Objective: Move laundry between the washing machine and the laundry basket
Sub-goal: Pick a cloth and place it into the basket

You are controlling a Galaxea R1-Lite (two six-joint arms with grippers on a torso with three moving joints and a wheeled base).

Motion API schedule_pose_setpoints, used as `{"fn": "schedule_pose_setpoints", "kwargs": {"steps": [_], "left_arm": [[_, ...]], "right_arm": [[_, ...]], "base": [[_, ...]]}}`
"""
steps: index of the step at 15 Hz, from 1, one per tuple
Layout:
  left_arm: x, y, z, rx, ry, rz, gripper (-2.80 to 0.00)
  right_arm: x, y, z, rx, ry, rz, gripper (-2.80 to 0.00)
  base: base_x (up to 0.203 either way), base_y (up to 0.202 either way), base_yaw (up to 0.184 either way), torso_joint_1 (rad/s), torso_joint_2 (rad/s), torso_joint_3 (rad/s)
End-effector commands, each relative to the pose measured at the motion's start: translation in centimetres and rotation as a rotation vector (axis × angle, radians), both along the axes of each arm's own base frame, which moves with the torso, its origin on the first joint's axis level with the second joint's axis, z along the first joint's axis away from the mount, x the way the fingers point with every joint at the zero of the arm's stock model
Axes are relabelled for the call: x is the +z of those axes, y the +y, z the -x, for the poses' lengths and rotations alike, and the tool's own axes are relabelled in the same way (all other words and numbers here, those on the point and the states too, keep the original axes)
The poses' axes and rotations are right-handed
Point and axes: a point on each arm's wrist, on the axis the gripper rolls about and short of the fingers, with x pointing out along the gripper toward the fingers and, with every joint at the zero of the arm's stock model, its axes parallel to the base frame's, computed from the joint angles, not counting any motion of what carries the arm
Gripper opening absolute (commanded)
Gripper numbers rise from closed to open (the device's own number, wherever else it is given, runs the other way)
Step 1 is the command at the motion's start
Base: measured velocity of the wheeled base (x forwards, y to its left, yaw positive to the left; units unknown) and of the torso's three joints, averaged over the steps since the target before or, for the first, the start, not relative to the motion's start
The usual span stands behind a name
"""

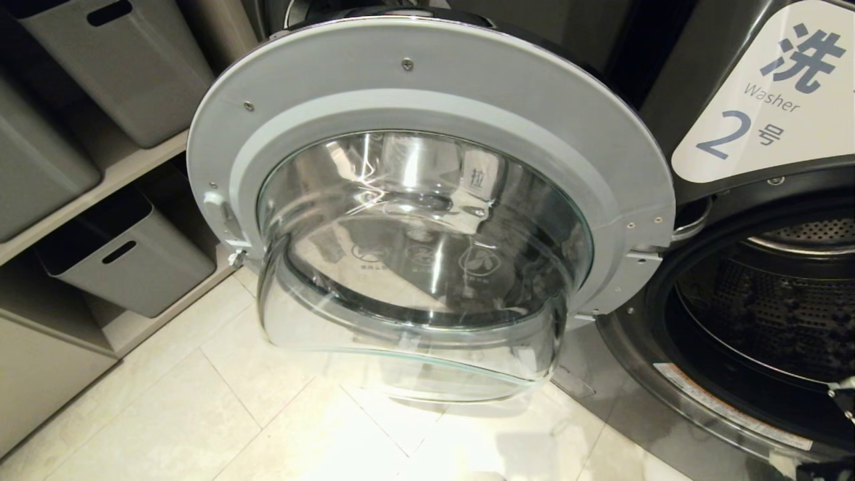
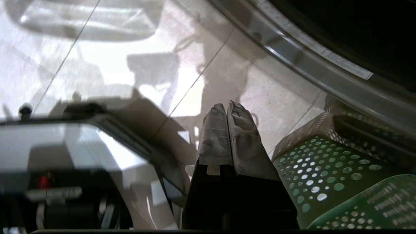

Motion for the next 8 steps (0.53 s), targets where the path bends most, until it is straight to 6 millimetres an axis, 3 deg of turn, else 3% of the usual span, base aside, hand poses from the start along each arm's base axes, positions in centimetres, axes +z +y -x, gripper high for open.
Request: {"fn": "schedule_pose_setpoints", "kwargs": {"steps": [1, 3, 5, 6, 8], "left_arm": [[0.0, 0.0, 0.0, 0.001, 0.000, 0.000, 0.00], [0.0, 0.0, 0.0, 0.001, -0.001, 0.000, 0.00], [0.0, 0.0, 0.0, 0.001, -0.001, 0.000, 0.00], [0.0, 0.0, 0.0, 0.001, -0.001, 0.000, 0.00], [0.0, 0.0, 0.0, 0.001, 0.000, 0.000, 0.00]], "right_arm": [[-1.5, -0.3, -3.6, -0.089, 0.076, -0.038, -2.80], [0.1, -0.6, -6.4, -0.223, -0.046, -0.091, -2.80], [0.1, -0.7, -7.1, -0.239, -0.054, -0.086, -2.80], [-0.2, -0.7, -7.4, -0.245, -0.039, -0.083, 0.00], [0.0, -1.1, -7.9, -0.280, -0.060, -0.075, 0.00]], "base": [[0.000, 0.000, 0.000, 0.000, 0.00, 0.000], [0.000, 0.000, 0.000, 0.000, 0.00, 0.000], [0.000, 0.000, 0.000, 0.000, 0.00, 0.000], [0.000, 0.000, 0.000, 0.000, 0.00, 0.000], [0.000, 0.000, 0.000, 0.000, 0.00, 0.000]]}}
